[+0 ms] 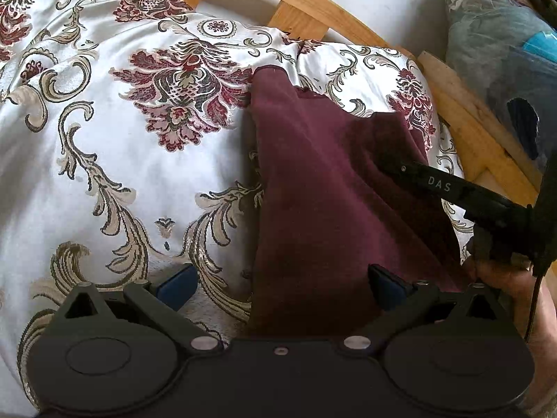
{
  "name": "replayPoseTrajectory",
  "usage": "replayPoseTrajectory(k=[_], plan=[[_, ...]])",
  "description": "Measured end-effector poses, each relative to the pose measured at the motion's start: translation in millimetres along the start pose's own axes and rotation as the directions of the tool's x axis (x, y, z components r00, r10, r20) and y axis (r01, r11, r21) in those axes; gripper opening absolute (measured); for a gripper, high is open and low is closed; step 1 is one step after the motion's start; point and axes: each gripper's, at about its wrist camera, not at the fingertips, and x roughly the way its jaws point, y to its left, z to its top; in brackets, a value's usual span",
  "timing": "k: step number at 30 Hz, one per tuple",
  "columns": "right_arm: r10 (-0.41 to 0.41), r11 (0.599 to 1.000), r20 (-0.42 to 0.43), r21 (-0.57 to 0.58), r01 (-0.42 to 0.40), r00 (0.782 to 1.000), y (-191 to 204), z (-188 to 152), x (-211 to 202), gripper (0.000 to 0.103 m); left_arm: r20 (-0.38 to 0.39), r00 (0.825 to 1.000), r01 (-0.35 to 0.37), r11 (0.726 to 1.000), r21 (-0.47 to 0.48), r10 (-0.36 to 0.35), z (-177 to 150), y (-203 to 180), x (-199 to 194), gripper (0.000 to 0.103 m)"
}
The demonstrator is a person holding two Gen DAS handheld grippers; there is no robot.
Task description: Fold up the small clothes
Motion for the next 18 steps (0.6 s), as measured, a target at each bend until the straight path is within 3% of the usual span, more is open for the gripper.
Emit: replayPoseTrajectory(k=[5, 11, 18], plan=[[0.050, 0.984, -0.024, 0.175, -0.045, 0.998, -29.1, -1.9, 6.2, 0.034, -0.004, 1.000, 0.001, 1.000, 0.003, -0.001, 0.1, -0.8, 0.4, 0.102], [0.125, 0.928, -0.037, 0.358, -0.103, 0.992, -56.3, -9.3, 14.3, 0.044, -0.023, 1.000, 0.002, 1.000, -0.005, -0.002, 3.3, 0.2, 1.9, 0.102], [0.169, 0.882, -0.035, 0.451, -0.136, 0.985, -69.8, -15.6, 20.7, 0.044, -0.048, 0.998, 0.027, 0.999, -0.030, -0.028, 5.4, 0.1, 3.0, 0.094]])
